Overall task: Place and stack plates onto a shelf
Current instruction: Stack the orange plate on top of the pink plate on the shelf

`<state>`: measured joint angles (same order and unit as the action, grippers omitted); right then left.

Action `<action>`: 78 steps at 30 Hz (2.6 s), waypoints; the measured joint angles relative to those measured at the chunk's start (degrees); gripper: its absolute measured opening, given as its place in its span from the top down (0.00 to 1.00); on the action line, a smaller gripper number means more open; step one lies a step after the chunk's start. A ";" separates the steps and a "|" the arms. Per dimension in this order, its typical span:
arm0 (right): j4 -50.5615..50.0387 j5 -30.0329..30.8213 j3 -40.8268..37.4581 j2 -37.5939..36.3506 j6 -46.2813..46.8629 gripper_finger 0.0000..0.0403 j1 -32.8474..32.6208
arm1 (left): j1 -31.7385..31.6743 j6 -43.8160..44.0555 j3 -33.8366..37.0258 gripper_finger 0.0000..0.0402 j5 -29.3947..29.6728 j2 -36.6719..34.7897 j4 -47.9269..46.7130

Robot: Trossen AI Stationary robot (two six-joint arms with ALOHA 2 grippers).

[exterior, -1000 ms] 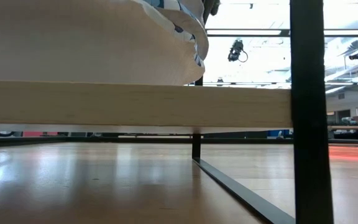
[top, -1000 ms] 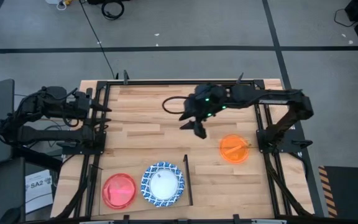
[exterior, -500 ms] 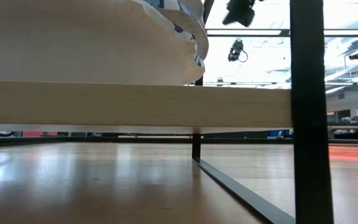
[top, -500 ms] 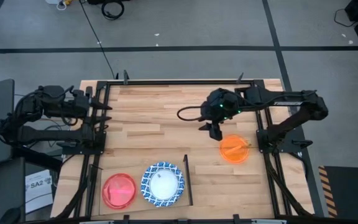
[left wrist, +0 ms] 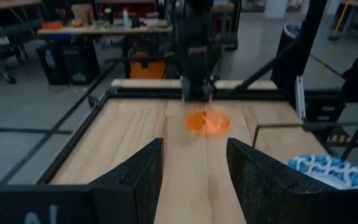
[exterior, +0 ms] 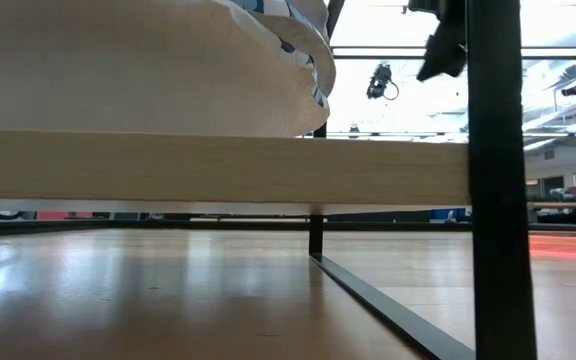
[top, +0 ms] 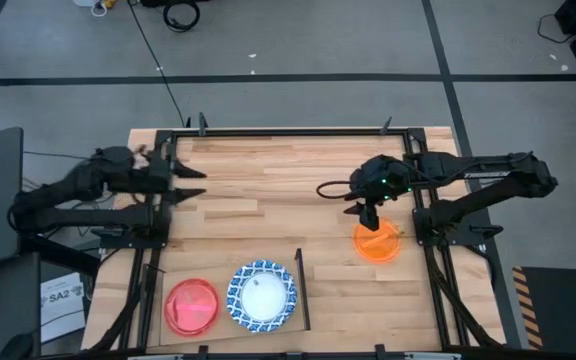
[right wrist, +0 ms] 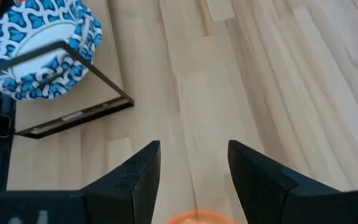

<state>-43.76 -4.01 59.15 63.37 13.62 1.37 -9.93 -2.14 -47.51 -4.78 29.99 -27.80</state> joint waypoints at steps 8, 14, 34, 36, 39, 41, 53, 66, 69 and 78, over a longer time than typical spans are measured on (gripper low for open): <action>0.26 0.07 -8.12 -6.69 1.87 0.52 0.00 | 0.00 3.52 10.58 0.54 -0.02 0.01 5.77; -0.02 0.02 -13.64 -8.92 2.76 0.52 0.00 | 0.00 4.55 13.58 0.54 -0.01 0.01 7.75; 0.21 7.96 -26.84 -4.24 6.37 0.52 4.24 | 0.00 4.45 13.56 0.54 -0.02 -0.01 11.33; 0.25 8.02 -26.84 -3.12 6.37 0.52 5.62 | 0.00 4.45 13.56 0.54 -0.01 -0.01 11.33; 0.25 8.02 -26.84 -1.23 6.26 0.52 7.87 | 0.00 4.43 13.56 0.54 -0.02 -0.01 11.33; 0.27 7.48 -26.84 0.24 5.89 0.52 9.37 | 0.00 4.42 13.56 0.54 -0.02 -0.01 11.32; 1.29 1.17 -26.82 8.20 3.17 0.52 13.84 | 0.00 4.37 13.56 0.54 -0.02 -0.01 11.31; 1.58 -0.35 -26.49 13.45 2.50 0.55 13.86 | 0.00 4.38 13.56 0.54 -0.01 -0.01 11.31; 1.54 -0.19 -26.53 13.45 2.50 0.60 13.86 | 0.00 4.38 13.56 0.54 -0.01 -0.01 11.30; 1.59 -0.41 -26.64 13.49 2.50 0.75 13.86 | 0.00 4.43 13.56 0.54 -0.02 -0.01 11.30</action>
<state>-42.17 -4.42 32.51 76.86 16.12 15.22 -9.93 2.29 -33.95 -4.79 29.98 -16.50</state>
